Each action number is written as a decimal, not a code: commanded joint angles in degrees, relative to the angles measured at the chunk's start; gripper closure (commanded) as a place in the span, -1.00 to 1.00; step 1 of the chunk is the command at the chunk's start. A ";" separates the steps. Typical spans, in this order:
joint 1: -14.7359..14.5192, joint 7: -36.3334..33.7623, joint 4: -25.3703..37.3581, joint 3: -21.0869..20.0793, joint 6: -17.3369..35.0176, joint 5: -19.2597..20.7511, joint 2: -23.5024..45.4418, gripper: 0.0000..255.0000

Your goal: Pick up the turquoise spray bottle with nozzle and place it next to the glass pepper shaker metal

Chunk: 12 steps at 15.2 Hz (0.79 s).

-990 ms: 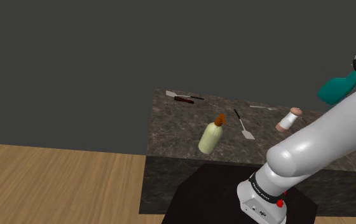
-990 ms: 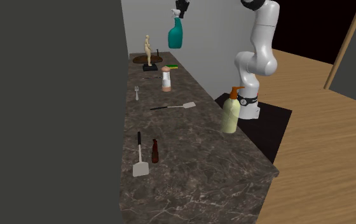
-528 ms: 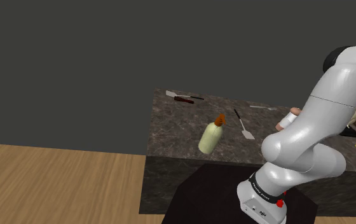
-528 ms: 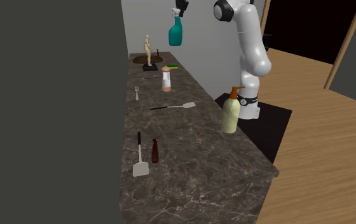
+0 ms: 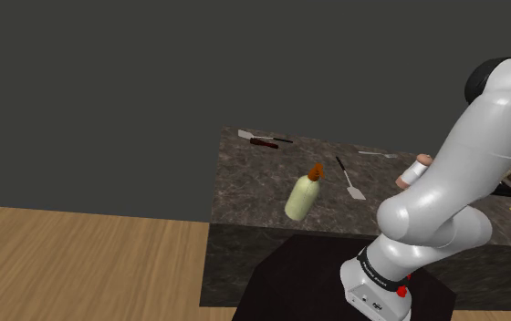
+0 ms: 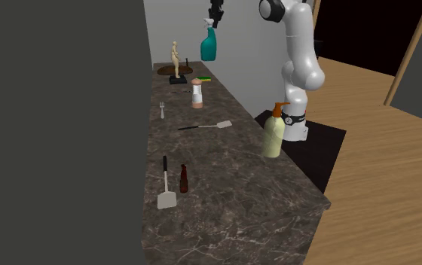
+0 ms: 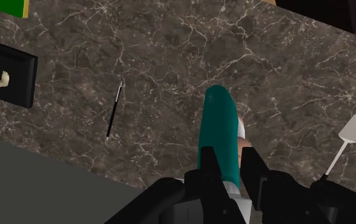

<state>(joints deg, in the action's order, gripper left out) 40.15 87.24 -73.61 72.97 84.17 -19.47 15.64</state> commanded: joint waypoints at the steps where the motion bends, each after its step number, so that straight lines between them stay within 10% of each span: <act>1: -2.01 -0.37 -2.52 0.68 1.98 1.16 -1.07 1.00; 12: -11.68 -3.12 -15.69 3.94 12.81 7.38 -7.16 1.00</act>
<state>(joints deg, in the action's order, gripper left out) 29.02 84.25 -88.15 76.73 95.90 -12.47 8.85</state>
